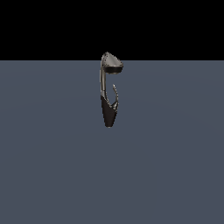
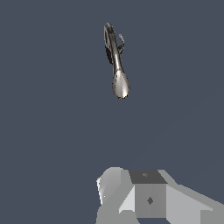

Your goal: Turn on the faucet by rotating a designated handle.

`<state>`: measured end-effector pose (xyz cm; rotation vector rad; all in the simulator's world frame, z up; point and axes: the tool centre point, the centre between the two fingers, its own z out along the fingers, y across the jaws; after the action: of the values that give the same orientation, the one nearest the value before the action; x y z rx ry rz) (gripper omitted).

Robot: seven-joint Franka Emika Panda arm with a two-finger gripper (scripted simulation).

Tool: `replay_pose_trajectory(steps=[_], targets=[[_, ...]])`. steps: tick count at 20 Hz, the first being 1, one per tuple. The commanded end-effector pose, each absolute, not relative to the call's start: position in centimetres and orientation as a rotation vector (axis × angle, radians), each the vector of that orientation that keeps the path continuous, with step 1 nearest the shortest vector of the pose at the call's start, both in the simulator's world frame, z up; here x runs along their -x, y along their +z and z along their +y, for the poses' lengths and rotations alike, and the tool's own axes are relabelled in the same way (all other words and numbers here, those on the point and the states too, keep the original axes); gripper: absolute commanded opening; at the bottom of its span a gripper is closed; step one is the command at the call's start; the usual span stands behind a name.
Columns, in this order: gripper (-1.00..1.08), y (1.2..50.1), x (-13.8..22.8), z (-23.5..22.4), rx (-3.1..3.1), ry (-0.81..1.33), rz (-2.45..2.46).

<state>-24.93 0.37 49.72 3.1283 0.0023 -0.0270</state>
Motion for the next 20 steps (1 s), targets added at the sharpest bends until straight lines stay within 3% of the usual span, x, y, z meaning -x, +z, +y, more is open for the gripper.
replay_pose_trajectory(steps=[1, 20], targets=[[-1.0, 49.7, 24.9, 0.4, -3.128, -0.027, 0.002], [-1.0, 48.4, 24.0, 1.3, -3.129, -0.118, 0.044]])
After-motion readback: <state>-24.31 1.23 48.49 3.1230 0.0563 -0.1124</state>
